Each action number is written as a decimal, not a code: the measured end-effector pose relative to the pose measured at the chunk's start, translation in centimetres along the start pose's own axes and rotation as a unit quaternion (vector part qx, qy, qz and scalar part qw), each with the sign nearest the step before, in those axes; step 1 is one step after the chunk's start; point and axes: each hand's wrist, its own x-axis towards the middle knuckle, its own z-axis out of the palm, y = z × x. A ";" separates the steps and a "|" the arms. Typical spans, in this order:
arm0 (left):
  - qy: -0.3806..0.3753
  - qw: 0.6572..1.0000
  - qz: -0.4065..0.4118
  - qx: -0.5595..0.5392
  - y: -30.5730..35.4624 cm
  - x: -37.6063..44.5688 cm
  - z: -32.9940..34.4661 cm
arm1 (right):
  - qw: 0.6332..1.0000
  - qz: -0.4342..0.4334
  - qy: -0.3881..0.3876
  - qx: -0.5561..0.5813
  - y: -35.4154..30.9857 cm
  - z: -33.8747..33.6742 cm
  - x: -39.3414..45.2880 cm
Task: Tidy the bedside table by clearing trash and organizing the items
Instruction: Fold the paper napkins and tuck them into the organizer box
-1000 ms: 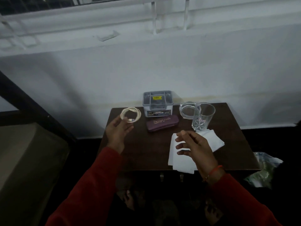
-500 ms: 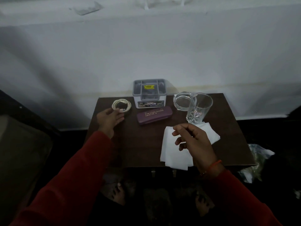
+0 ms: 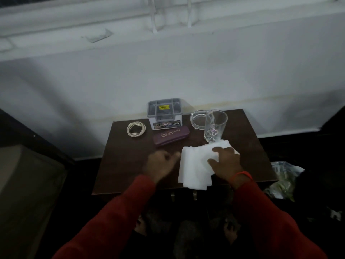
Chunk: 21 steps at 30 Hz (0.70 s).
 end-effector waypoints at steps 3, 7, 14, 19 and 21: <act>-0.002 0.990 0.007 0.143 2.0 -1.6 3.8 | 0.995 0.002 -0.067 -0.072 0.2 1.0 0.0; 0.003 0.989 0.011 0.148 3.5 -2.6 7.0 | 0.993 -0.037 -0.084 -0.079 -0.1 1.4 -0.2; 0.010 0.989 0.060 -0.137 3.2 -2.9 6.2 | 0.995 -0.070 -0.076 0.014 -1.4 1.1 -1.1; -0.025 0.976 0.053 -0.211 1.6 -3.3 3.6 | 0.994 -0.067 -0.051 0.072 -2.3 1.3 -1.3; -0.023 0.967 0.038 -0.250 0.7 -3.4 2.3 | 0.993 -0.069 -0.029 0.092 -2.7 1.5 -1.1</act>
